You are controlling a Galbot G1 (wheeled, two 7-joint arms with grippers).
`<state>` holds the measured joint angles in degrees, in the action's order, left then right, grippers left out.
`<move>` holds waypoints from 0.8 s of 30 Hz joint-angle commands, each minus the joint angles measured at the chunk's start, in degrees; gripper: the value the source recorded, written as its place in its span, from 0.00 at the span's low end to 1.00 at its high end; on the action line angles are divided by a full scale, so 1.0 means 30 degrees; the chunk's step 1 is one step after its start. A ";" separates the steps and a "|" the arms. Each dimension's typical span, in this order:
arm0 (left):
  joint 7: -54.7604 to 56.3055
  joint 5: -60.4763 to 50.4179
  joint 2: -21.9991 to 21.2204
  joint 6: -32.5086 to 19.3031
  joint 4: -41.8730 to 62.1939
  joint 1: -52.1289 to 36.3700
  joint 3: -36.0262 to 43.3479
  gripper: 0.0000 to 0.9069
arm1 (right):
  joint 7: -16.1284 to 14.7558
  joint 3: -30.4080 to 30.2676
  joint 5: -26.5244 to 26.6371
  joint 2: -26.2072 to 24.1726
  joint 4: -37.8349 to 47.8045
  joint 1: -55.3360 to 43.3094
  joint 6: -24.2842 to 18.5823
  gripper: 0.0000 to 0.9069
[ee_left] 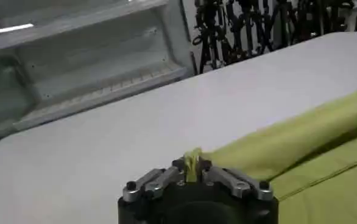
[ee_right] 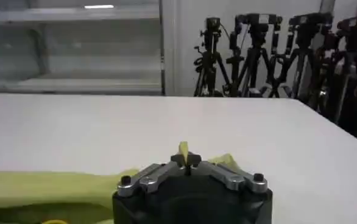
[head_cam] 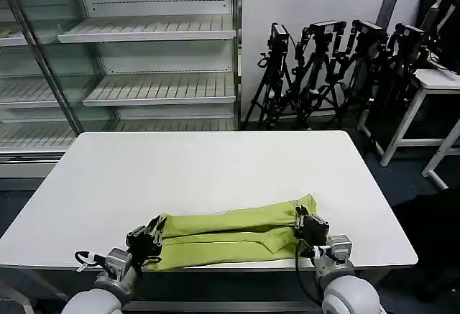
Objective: Fold and organize the clothes.
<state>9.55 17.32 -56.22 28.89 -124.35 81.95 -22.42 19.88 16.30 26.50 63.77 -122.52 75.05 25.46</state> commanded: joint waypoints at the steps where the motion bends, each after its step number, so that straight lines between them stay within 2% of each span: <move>1: 0.1006 -0.1393 -0.1054 -0.1127 -0.0895 0.1580 -0.0506 1.00 | -0.0049 0.0857 -0.1075 0.0348 -0.1588 0.1934 0.0053 1.00; 6: 0.2814 -0.0862 -0.3289 -0.1388 -0.1893 0.2779 -0.0592 1.00 | -0.0298 0.1975 -0.2008 0.0651 -0.3219 0.4141 -0.0501 1.00; 10: 0.3446 0.0033 -0.4509 -0.1153 -0.1587 0.3167 -0.0138 1.00 | -0.0386 0.2814 -0.2332 0.0817 -0.4133 0.5353 -0.0931 1.00; 20: 0.3946 0.2616 -0.5877 0.0136 -0.0526 0.2314 0.1097 1.00 | -0.0375 0.3702 -0.2325 0.0990 -0.4978 0.6273 -0.1033 1.00; 21: 0.3989 0.2687 -0.5962 0.0157 -0.0425 0.2237 0.1147 0.62 | -0.0383 0.3768 -0.2327 0.1004 -0.5041 0.6391 -0.1059 1.00; 23: 0.4069 0.2746 -0.6056 0.0054 -0.0301 0.2180 0.1238 0.08 | -0.0400 0.3921 -0.2329 0.1014 -0.5168 0.6587 -0.1116 1.00; 24: 0.4092 0.2818 -0.6085 0.0008 -0.0273 0.2196 0.1262 0.03 | -0.0414 0.3989 -0.2322 0.1019 -0.5223 0.6667 -0.1146 1.00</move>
<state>19.65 21.21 -69.90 28.20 -126.48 88.34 -20.56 18.81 25.87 20.43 66.57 -135.22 91.02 22.55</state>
